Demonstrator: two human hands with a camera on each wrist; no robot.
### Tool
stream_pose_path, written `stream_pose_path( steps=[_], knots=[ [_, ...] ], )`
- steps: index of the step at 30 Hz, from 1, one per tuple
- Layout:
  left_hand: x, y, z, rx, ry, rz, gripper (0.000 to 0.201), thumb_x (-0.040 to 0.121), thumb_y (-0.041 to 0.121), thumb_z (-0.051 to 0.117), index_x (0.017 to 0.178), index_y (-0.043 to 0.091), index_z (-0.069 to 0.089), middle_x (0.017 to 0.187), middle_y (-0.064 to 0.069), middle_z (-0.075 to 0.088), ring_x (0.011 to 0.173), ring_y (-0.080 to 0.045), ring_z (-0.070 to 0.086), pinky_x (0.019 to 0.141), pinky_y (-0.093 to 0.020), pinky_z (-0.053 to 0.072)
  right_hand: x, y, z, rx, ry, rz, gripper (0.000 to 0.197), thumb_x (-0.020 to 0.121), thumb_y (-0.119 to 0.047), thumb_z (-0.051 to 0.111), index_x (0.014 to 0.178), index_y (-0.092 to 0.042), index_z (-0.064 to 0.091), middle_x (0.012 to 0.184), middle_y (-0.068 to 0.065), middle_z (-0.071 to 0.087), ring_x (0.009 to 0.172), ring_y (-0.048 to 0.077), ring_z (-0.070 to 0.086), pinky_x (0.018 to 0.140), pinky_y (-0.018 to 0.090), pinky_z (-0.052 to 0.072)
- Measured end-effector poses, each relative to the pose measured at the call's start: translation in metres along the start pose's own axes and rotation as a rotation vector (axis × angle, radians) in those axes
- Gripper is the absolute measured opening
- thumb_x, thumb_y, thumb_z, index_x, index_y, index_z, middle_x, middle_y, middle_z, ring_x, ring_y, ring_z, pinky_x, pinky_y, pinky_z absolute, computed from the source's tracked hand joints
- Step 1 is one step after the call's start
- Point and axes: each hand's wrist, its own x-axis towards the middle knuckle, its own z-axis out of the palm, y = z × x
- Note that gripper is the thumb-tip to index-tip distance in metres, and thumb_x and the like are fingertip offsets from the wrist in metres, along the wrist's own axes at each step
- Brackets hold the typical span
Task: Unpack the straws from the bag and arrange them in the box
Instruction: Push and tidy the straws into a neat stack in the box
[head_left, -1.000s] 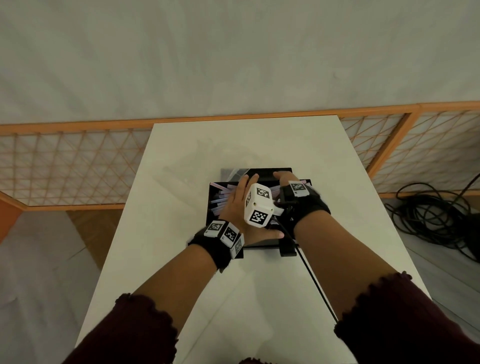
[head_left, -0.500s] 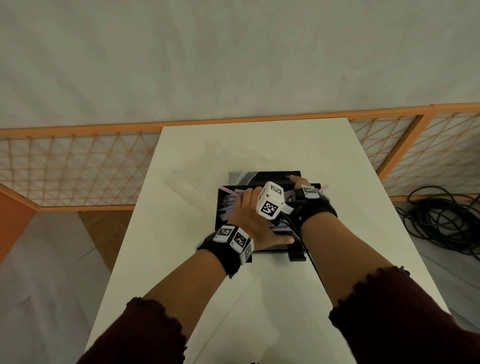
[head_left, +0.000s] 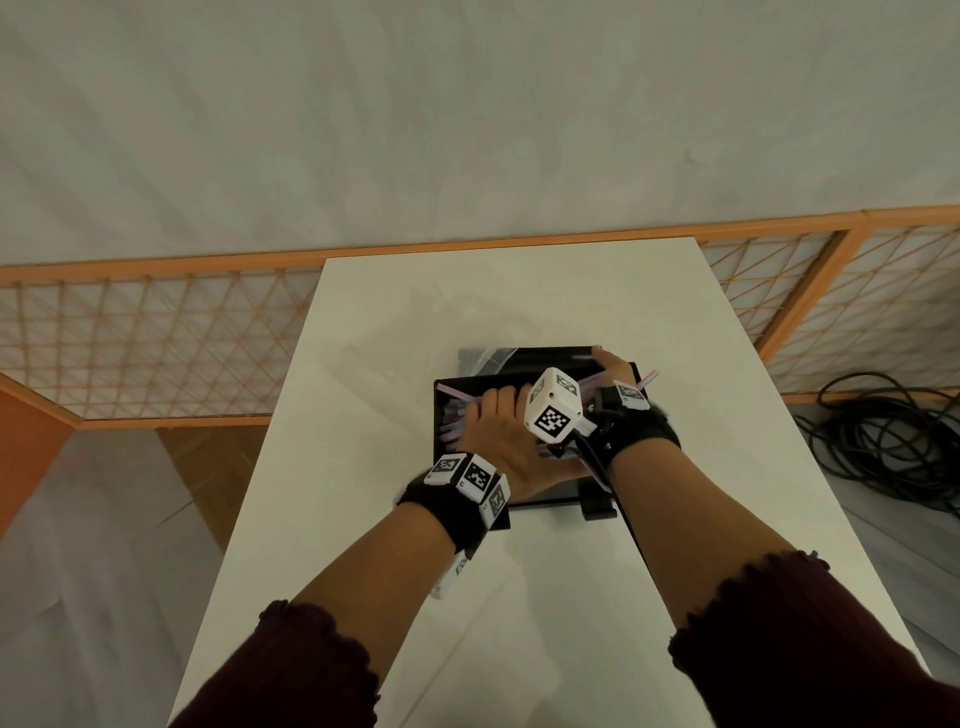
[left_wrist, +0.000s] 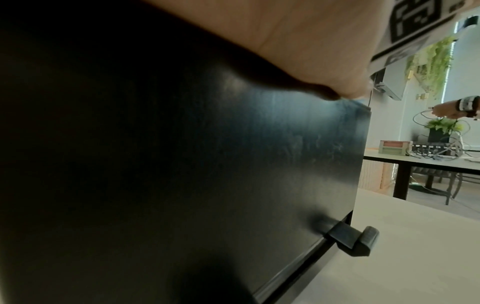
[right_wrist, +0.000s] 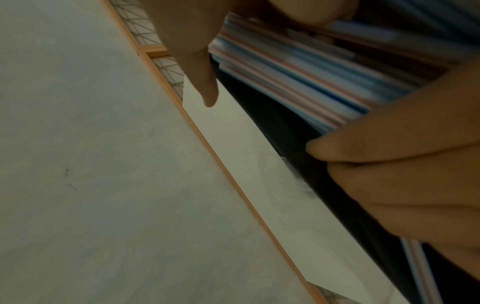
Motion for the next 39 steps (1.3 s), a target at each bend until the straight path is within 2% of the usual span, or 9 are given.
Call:
stream_pose_path(
  steps=[3,6,9,13,18,22,24,32,39],
  knots=[
    [-0.002,0.000,-0.003,0.047,0.023,0.015,0.121,0.050,0.094,0.017,0.139,0.014,0.034,0.123,-0.004,0.048,0.119,-0.027,0.041,0.116,-0.055,0.007,-0.001,-0.003,-0.003,-0.093,-0.002,0.000,0.057,0.088,-0.045,0.054,0.124,-0.001,0.046,0.047,0.019,0.061,0.034,0.024,0.058,0.044,0.025,0.045],
    [-0.002,-0.001,-0.005,0.047,0.069,0.015,0.121,0.052,0.091,0.013,0.138,0.010,0.038,0.123,-0.008,0.050,0.117,-0.030,0.044,0.115,-0.057,0.011,-0.008,-0.008,-0.001,-0.052,-0.014,-0.019,0.059,0.090,-0.041,0.056,0.129,0.001,0.044,0.076,0.019,0.060,0.058,0.030,0.057,0.058,0.034,0.043],
    [0.001,-0.001,-0.002,0.022,0.027,-0.003,0.120,0.051,0.089,0.012,0.141,0.011,0.032,0.129,-0.008,0.045,0.119,-0.031,0.042,0.111,-0.054,0.023,-0.009,-0.006,-0.001,0.029,-0.013,-0.025,0.061,0.089,-0.041,0.059,0.132,0.000,0.044,0.072,0.018,0.063,0.057,0.029,0.061,0.064,0.036,0.045],
    [-0.002,-0.001,-0.004,-0.083,0.056,-0.013,0.114,0.053,0.087,0.020,0.137,0.011,0.036,0.129,-0.009,0.045,0.116,-0.031,0.043,0.102,-0.050,0.035,-0.016,-0.008,0.000,0.046,-0.036,-0.007,0.056,0.086,-0.038,0.061,0.125,0.000,0.049,0.112,0.020,0.059,0.098,0.032,0.060,0.096,0.041,0.046],
    [-0.004,-0.004,-0.006,-0.102,0.158,0.024,0.083,0.063,0.072,0.031,0.121,0.013,0.040,0.109,-0.012,0.058,0.095,-0.032,0.059,0.077,-0.044,0.052,-0.027,-0.013,0.002,-0.054,-0.034,-0.060,0.017,0.096,-0.028,0.049,0.099,-0.011,0.047,0.062,0.014,0.055,0.046,0.023,0.059,0.049,0.030,0.040],
    [-0.004,-0.009,-0.006,-0.070,0.239,0.081,0.075,0.061,0.060,0.034,0.118,0.012,0.041,0.105,-0.013,0.061,0.088,-0.032,0.061,0.067,-0.041,0.053,-0.038,-0.014,0.002,-0.091,-0.027,-0.084,0.017,0.096,-0.023,0.045,0.096,-0.007,0.050,0.084,0.014,0.056,0.055,0.021,0.067,0.030,0.025,0.037],
    [-0.003,-0.011,-0.006,-0.033,0.212,0.078,0.075,0.063,0.056,0.037,0.123,0.012,0.043,0.113,-0.012,0.058,0.095,-0.031,0.059,0.073,-0.041,0.052,-0.045,-0.013,-0.001,-0.045,-0.020,-0.049,0.022,0.085,-0.025,0.057,0.093,-0.007,0.048,0.076,0.011,0.053,0.048,0.025,0.058,0.040,0.020,0.039],
    [0.012,-0.010,-0.011,-0.205,0.153,-0.036,0.079,0.082,0.044,0.065,0.144,0.015,0.026,0.146,-0.005,0.032,0.130,-0.027,0.030,0.105,-0.043,0.034,-0.058,-0.014,-0.001,0.106,0.073,-0.233,0.079,0.059,-0.035,0.081,0.124,-0.003,0.049,0.113,0.014,0.061,0.095,0.033,0.063,0.087,0.044,0.053],
    [0.011,-0.012,-0.017,-0.358,0.118,-0.074,0.087,0.074,0.044,0.070,0.144,0.015,0.026,0.144,-0.007,0.031,0.129,-0.030,0.027,0.106,-0.044,0.031,-0.071,-0.019,-0.017,0.259,-0.214,-0.182,0.119,0.035,-0.075,0.073,0.135,-0.015,0.048,0.127,0.014,0.058,0.107,0.033,0.060,0.091,0.048,0.049]
  ],
)
